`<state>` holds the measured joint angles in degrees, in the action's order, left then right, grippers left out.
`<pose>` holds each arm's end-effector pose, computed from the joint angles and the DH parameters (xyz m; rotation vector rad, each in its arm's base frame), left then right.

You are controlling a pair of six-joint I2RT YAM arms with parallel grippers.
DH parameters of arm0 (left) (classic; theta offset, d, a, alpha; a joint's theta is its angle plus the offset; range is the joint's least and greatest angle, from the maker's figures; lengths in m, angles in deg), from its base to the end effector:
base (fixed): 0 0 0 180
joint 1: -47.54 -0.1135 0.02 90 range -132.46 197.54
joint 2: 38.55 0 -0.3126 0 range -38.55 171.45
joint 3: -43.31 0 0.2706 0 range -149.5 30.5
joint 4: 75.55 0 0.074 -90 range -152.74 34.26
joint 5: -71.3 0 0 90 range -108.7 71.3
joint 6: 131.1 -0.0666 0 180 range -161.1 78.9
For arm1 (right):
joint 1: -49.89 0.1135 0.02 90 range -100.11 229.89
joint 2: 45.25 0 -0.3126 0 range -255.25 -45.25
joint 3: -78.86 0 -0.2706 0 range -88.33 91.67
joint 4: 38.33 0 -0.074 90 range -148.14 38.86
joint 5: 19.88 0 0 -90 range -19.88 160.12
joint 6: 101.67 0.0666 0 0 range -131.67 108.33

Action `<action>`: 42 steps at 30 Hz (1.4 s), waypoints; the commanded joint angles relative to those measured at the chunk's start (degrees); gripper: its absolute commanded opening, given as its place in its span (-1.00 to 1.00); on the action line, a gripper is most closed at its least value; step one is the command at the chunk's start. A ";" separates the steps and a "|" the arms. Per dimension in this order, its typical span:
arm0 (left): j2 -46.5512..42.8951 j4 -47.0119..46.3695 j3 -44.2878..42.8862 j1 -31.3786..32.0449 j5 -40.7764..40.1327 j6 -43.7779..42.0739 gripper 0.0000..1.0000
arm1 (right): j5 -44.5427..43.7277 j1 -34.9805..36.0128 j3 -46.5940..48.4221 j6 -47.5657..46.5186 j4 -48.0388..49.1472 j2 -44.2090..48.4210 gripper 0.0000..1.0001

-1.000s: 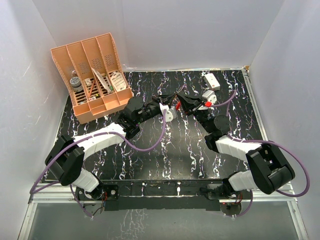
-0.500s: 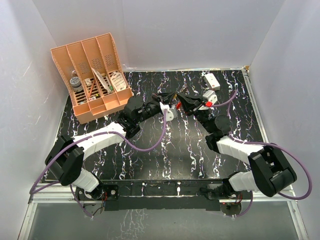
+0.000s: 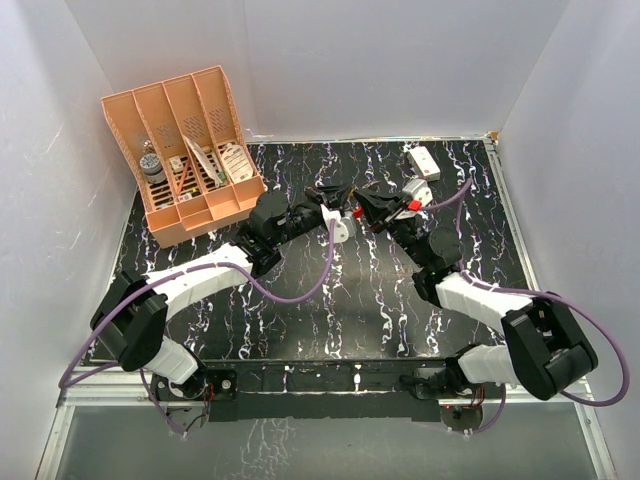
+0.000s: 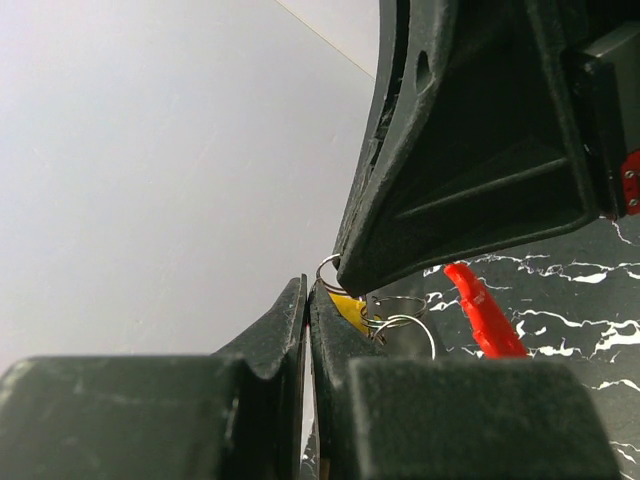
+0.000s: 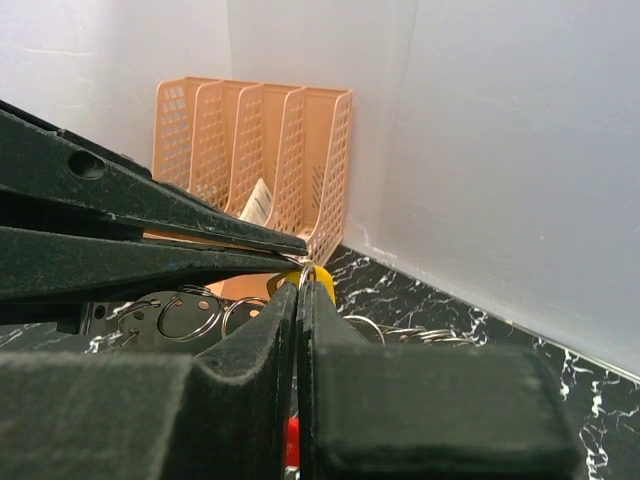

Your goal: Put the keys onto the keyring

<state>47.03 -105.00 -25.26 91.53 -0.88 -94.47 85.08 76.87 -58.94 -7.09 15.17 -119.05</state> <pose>0.2656 -0.2847 0.3756 1.1785 0.6881 -0.0730 0.2521 0.1476 0.3235 -0.4632 1.1354 0.6365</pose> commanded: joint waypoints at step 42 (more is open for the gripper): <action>-4.59 -5.72 2.25 -0.39 3.80 -1.10 -1.00 | 11.94 0.18 58.51 -1.16 -105.29 -8.97 -1.00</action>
<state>45.78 -107.01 -22.60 90.77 -0.42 -96.13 92.55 76.06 -3.99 -9.82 -84.17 -126.18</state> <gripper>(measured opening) 0.008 0.009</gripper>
